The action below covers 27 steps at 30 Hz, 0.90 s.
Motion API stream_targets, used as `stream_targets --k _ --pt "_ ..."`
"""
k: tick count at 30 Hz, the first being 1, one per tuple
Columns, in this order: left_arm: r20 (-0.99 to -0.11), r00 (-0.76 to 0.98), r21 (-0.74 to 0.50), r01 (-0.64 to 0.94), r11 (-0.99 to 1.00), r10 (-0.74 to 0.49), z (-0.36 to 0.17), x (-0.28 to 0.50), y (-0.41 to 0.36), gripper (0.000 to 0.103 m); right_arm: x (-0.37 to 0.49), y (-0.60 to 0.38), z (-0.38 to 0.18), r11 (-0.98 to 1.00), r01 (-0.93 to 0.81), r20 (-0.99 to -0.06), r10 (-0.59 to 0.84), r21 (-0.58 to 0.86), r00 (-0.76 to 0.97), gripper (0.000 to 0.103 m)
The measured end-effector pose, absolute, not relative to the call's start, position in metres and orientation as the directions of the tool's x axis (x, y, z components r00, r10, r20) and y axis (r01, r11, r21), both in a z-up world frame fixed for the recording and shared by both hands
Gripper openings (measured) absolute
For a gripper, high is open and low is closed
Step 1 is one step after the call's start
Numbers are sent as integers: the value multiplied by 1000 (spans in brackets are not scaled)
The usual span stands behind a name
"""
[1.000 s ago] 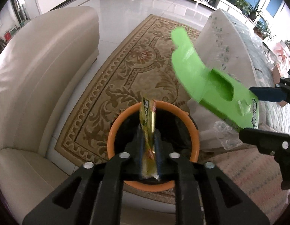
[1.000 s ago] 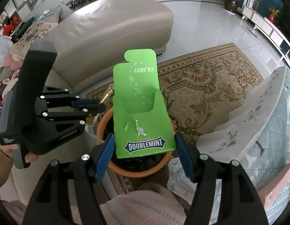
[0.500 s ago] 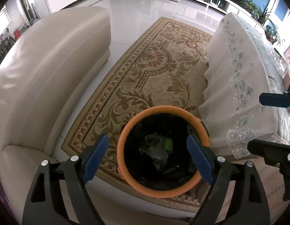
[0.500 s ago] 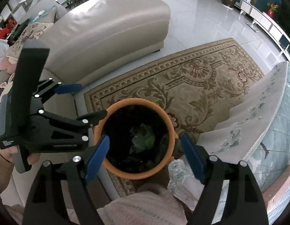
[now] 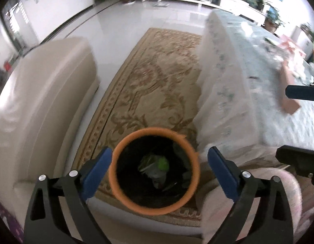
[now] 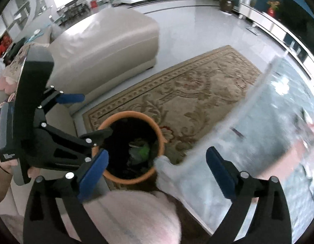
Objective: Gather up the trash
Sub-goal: 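Move both tools back over the mattress toward the pink box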
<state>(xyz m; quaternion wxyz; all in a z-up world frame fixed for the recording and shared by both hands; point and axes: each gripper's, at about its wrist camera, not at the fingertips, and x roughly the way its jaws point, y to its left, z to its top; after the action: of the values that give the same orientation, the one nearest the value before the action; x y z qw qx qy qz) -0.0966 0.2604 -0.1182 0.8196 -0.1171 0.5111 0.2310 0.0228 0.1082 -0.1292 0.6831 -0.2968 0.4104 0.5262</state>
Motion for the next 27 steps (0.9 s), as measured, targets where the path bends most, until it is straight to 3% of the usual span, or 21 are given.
stream_targets --k 15,27 --pt "-880 457 28 -222 975 130 -104 43 116 97 146 -66 -117 574 -819 -857 425 7 290 95" --pt "-894 437 18 -194 981 103 -117 97 87 97 224 -121 -133 660 -749 -853 419 52 310 95"
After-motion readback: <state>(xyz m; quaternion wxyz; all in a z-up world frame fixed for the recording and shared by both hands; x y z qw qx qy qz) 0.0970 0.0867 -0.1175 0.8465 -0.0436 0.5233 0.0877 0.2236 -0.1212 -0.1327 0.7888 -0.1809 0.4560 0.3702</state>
